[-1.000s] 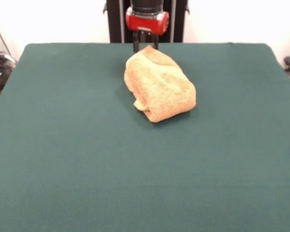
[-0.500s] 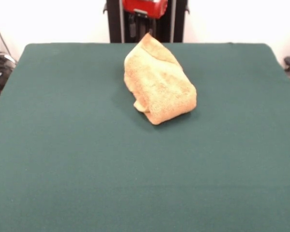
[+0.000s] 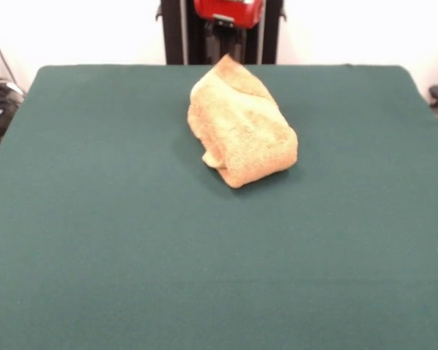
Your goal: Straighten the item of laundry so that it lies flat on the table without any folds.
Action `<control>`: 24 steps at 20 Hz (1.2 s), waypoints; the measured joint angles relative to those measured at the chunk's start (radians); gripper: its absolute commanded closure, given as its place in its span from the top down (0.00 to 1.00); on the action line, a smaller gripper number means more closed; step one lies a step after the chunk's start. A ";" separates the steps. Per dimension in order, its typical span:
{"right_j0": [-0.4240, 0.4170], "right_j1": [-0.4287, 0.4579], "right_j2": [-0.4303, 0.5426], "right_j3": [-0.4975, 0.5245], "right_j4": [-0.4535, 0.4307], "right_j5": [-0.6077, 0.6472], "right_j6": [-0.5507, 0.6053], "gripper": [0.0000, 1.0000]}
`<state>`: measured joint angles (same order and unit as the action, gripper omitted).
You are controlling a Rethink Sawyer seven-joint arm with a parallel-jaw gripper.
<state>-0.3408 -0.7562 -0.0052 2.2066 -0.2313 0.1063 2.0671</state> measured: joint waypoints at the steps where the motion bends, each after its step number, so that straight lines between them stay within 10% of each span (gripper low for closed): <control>1: 0.003 -0.001 0.000 0.000 0.000 0.000 0.000 1.00; 15: 0.010 -0.040 0.000 -0.026 0.004 -0.001 0.000 1.00; 24: 0.010 0.120 0.000 -0.074 0.016 -0.131 0.000 1.00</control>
<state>-0.3307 -0.6362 -0.0051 2.1326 -0.2155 -0.0248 2.0671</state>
